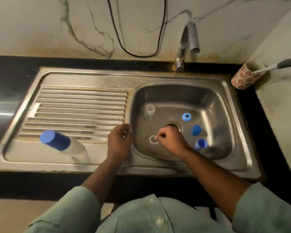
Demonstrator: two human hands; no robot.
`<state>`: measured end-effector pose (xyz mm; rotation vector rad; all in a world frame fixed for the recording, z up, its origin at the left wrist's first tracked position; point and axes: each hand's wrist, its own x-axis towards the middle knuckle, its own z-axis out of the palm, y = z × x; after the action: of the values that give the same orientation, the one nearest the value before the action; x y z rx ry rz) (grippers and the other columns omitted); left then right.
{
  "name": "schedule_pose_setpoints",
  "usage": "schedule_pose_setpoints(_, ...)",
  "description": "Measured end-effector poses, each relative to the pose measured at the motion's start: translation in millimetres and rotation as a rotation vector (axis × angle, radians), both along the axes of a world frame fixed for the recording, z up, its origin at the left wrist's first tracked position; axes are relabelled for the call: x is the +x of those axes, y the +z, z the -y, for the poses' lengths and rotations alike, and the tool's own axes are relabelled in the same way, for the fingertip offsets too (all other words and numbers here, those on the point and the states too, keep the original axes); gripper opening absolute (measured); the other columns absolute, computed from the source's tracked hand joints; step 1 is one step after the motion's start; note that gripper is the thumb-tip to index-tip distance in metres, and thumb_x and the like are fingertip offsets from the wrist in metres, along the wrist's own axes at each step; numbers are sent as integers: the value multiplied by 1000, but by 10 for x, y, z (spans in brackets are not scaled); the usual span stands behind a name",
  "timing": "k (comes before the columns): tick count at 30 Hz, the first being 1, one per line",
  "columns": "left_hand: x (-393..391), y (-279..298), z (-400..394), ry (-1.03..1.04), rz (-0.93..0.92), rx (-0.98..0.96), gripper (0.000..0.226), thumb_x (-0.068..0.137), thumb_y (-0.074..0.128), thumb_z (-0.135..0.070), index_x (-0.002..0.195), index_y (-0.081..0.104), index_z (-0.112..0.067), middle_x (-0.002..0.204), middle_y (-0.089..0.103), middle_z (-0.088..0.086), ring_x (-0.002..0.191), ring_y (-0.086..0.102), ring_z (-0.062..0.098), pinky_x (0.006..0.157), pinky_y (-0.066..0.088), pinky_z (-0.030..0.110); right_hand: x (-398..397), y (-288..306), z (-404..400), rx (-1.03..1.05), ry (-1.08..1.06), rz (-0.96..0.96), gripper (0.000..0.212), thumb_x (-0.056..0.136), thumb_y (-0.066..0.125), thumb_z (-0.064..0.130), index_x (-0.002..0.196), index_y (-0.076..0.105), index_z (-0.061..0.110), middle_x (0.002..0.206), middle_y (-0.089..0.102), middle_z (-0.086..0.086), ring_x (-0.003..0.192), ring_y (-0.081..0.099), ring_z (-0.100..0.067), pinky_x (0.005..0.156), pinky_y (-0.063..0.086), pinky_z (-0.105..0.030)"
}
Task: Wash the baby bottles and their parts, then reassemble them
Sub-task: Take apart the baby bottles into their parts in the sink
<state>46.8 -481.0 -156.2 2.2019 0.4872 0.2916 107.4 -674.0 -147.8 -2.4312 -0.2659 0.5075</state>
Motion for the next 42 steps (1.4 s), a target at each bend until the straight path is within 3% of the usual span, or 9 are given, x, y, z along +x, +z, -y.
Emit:
schedule_pose_setpoints(6,-997,123,-732,-144,146,-52,14,94,67,-28,89,75,-19,81,71,-6,75,65,11,70,54,36,-492,386,-959,247,-8,57,5,80,75,21,84,74,18,88,67,-1,80,64,-13,76,49,-26)
schedule_pose_setpoints(10,-1413,104,-1462,135,344,72,31,91,67,-36,73,61,-11,71,59,-1,64,52,14,57,46,36,-775,493,-1698,466,27,72,36,75,81,26,109,69,27,105,63,11,90,60,0,79,48,-15)
schedule_pose_setpoints(12,-1406,74,-1672,199,284,25,28,87,76,-36,95,62,-12,92,58,1,78,53,12,65,50,37,-838,482,-1996,500,40,37,61,71,85,28,126,59,32,120,59,8,105,57,-6,89,49,-23)
schedule_pose_setpoints(15,-1199,9,-1859,81,15,-72,80,78,85,-39,143,46,-14,138,49,6,121,50,19,97,48,38,-881,422,-2350,550,57,-64,90,64,89,26,138,42,44,137,49,7,121,48,-6,96,46,-28)
schedule_pose_setpoints(20,-970,-1,-1849,-77,35,-244,65,80,82,-22,138,54,-14,130,62,3,120,59,23,95,48,28,-926,369,-2561,567,15,-36,62,67,86,18,122,60,31,112,64,18,104,58,4,90,46,-26)
schedule_pose_setpoints(24,-753,118,-1634,-140,140,-339,60,76,74,-36,133,61,-22,119,70,-9,109,64,5,90,54,33,-921,584,-2289,637,-86,55,50,73,82,25,113,60,45,108,66,27,106,58,5,89,49,-23)
schedule_pose_setpoints(31,-162,393,-711,-487,204,-257,60,74,87,-26,123,60,-48,108,69,-26,99,63,-7,78,43,7,-670,855,-1207,901,-531,67,11,80,77,21,88,71,21,83,75,0,76,71,-10,63,51,-19)
schedule_pose_setpoints(37,442,298,126,-557,117,-313,60,73,89,-16,116,57,-44,111,69,-18,105,63,-5,91,48,19,-238,664,-220,1138,-835,34,37,73,74,33,102,68,10,89,73,-6,87,68,-22,81,54,-42)
schedule_pose_setpoints(42,870,2,598,-453,7,-338,63,71,88,-12,108,53,-49,105,65,-30,97,63,-6,78,46,9,431,137,751,555,-812,-8,24,80,74,30,98,68,15,91,69,-10,77,66,-16,72,56,-38)
